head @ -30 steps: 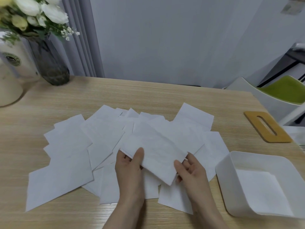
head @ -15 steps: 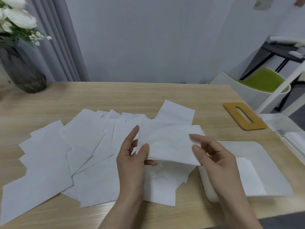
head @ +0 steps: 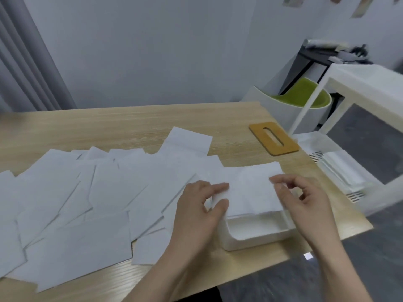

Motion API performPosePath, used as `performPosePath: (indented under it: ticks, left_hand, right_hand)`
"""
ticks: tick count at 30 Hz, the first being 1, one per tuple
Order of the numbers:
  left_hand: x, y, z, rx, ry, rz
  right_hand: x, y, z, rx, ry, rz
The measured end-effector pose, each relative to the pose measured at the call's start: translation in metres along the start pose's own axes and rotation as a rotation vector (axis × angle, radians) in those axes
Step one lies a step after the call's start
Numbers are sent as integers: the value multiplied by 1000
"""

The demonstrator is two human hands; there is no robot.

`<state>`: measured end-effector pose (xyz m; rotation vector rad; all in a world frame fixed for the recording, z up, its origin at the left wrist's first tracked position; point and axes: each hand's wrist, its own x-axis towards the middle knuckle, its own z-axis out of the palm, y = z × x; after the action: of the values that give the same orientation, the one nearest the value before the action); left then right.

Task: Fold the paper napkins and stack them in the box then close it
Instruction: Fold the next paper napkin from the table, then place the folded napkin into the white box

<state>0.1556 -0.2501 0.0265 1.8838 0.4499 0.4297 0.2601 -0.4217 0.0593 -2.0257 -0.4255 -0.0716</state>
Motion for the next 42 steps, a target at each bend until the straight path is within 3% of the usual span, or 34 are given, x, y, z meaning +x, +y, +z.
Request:
performPosePath:
  ticks: [2, 8, 15, 24, 29, 42]
  left_hand:
    - [-1, -2, 12, 186, 6, 115]
    - [-7, -5, 25, 386, 8, 305]
    - [-6, -5, 19, 615, -43, 402]
    - [11, 5, 4, 983, -374, 461]
    - [16, 6, 3, 975, -453, 451]
    - [15, 6, 7, 998, -431, 454]
  right_hand:
    - [-2, 8, -6, -117, 28, -32]
    - [-5, 27, -16, -482, 62, -120]
    - [-6, 35, -14, -603, -37, -70]
    - [1, 39, -13, -711, -154, -22]
    - [2, 40, -11, -783, -146, -19]
    - [2, 38, -9, -906, -136, 1]
